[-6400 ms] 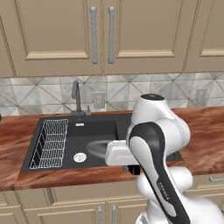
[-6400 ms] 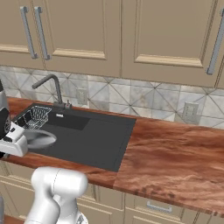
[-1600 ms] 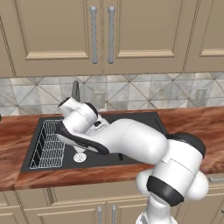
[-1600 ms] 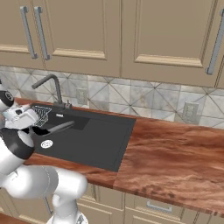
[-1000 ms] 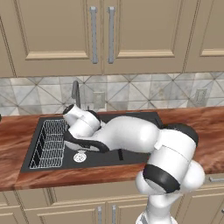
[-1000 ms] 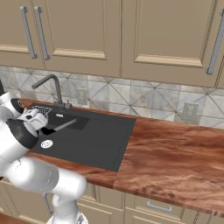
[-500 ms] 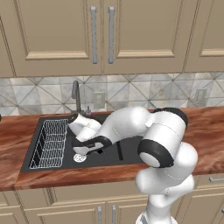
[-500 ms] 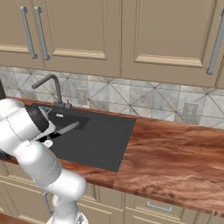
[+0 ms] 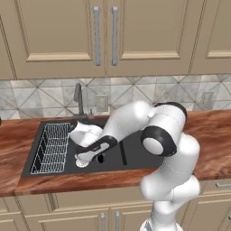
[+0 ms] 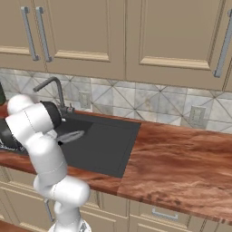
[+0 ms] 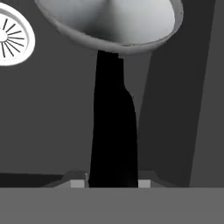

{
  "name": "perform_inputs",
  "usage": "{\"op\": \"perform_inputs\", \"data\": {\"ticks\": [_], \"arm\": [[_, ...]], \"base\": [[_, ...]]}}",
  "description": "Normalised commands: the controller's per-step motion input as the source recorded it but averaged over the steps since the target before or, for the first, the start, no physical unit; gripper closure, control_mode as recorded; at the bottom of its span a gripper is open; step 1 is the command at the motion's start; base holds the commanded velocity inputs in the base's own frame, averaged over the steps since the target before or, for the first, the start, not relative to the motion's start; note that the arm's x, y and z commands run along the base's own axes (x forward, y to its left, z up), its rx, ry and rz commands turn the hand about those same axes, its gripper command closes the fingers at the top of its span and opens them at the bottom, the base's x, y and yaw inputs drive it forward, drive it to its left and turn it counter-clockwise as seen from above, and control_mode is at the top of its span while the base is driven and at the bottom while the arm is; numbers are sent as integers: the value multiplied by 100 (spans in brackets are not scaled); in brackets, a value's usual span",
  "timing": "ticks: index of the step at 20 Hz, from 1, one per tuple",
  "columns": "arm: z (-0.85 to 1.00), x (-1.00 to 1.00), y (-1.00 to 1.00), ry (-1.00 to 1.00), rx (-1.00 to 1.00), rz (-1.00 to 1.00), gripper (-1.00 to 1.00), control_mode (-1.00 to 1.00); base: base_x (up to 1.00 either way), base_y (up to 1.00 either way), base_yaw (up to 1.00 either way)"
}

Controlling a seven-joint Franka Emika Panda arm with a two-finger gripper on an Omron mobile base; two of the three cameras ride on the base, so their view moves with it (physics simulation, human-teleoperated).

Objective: Move the pot and pan from the stove into the sink.

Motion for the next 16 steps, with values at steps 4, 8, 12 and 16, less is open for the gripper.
{"op": "perform_inputs", "data": {"ticks": [4,8,12,16], "arm": [[61,9,19,0,0,-8,-100,-100],[93,7,21,0,0,-6,-100,-100],[88,-18,2,2,0,-7,-100,-100],[43,-68,-28,1,1,-6,-100,-100]], "base": [[0,0,0],[0,0,0],[0,0,0],[0,0,0]]}}
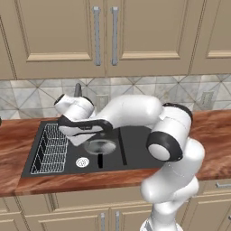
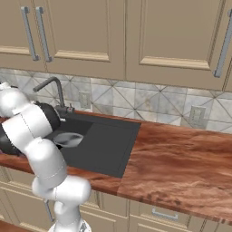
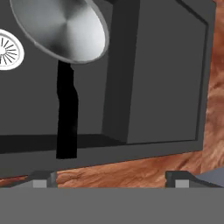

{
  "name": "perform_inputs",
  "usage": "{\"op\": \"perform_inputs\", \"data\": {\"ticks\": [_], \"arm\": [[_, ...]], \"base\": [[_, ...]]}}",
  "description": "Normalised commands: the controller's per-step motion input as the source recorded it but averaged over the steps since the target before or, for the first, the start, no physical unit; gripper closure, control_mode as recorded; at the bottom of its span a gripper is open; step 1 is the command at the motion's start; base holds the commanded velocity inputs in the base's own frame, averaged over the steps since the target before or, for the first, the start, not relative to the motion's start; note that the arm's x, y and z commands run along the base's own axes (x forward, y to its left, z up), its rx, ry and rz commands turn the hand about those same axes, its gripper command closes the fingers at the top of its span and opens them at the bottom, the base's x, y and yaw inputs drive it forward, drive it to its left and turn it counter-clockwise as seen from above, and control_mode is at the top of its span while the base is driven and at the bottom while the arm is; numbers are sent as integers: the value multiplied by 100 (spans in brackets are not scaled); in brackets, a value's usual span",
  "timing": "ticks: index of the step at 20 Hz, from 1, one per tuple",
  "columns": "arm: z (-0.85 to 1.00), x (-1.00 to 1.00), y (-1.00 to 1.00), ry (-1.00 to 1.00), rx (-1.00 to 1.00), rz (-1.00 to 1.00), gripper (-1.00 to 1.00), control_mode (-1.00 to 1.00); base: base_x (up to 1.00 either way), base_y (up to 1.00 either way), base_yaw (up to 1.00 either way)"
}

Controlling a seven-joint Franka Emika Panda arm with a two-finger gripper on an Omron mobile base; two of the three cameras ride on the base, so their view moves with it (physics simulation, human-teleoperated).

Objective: Move the pot and pan from the stove into the sink.

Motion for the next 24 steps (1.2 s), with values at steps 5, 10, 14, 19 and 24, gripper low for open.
{"op": "perform_inputs", "data": {"ticks": [5,10,14,19,24], "arm": [[10,-99,-59,-8,5,-2,-100,-100],[15,-95,-62,-13,7,-3,-100,-100],[22,-91,-64,-18,11,-1,-100,-100],[36,-57,-62,-36,8,0,-100,-100],[27,-39,-59,-45,6,0,-100,-100]], "base": [[0,0,0],[0,0,0],[0,0,0],[0,0,0],[0,0,0]]}}
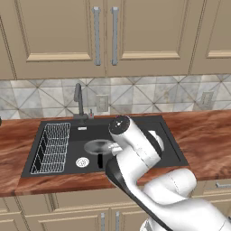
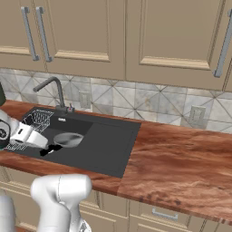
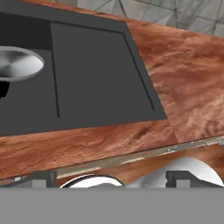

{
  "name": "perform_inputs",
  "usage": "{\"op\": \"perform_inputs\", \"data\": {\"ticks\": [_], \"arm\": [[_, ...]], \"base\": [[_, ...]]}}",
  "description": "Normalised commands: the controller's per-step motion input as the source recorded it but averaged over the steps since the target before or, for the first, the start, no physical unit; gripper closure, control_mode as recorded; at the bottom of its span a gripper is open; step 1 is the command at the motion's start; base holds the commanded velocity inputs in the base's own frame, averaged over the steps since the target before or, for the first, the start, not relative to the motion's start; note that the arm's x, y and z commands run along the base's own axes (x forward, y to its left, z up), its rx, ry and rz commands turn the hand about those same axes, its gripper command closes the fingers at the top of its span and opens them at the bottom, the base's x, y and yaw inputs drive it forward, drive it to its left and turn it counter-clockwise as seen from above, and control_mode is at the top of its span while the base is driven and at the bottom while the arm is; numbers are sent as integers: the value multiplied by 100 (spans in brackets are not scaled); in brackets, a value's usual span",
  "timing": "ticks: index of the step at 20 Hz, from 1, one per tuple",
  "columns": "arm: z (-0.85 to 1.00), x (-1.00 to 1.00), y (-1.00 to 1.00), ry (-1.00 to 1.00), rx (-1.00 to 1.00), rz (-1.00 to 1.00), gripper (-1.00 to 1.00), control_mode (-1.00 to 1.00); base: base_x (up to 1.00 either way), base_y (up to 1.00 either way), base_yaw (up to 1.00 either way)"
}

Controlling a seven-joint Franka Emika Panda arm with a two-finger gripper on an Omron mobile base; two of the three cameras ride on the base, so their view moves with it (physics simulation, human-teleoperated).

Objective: Move the pot and pan from the stove into the sink.

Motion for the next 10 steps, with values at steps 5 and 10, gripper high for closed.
{"op": "perform_inputs", "data": {"ticks": [5,10], "arm": [[22,-36,-54,-47,7,0,-100,-100],[11,-18,-15,-24,3,0,-100,-100]], "base": [[0,0,0],[0,0,0]]}}
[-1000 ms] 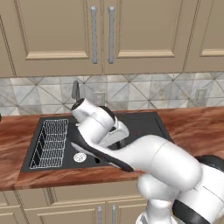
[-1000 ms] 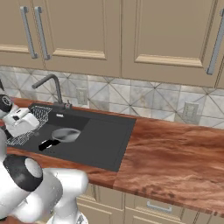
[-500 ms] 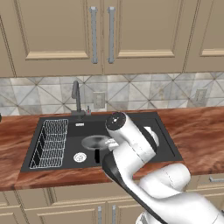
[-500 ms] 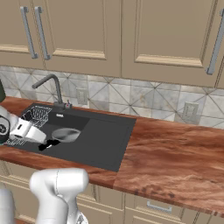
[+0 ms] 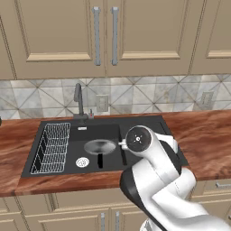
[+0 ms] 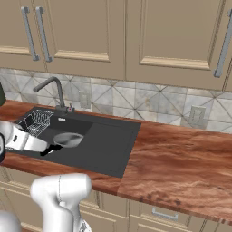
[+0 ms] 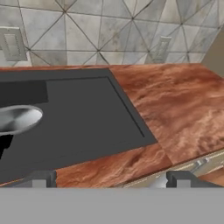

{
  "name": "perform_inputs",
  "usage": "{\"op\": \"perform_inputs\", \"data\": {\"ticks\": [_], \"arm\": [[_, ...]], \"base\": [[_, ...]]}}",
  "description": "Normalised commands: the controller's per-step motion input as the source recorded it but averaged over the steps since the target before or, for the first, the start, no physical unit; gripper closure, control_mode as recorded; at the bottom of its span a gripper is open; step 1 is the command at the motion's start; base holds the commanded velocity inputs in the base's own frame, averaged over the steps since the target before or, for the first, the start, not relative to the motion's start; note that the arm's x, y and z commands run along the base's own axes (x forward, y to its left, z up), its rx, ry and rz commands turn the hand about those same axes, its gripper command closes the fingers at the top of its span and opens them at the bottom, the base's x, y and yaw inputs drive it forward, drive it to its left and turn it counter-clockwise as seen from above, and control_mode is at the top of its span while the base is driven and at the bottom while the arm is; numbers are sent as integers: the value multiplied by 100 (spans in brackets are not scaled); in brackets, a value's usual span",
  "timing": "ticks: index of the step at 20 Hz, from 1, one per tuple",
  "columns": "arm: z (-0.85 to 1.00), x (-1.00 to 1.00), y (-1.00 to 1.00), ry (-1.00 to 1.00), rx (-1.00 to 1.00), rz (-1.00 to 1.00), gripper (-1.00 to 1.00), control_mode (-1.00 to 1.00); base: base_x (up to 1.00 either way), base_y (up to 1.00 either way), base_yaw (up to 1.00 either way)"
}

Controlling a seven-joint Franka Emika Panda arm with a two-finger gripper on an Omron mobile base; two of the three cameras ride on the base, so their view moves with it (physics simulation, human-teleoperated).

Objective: Move the pot and pan from the stove into the sink.

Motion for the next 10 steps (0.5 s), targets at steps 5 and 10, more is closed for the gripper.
{"op": "perform_inputs", "data": {"ticks": [5,10], "arm": [[0,0,0,0,0,0,-100,-100],[-2,-7,0,0,0,0,-100,100]], "base": [[0,0,0],[-25,-1,0]]}}
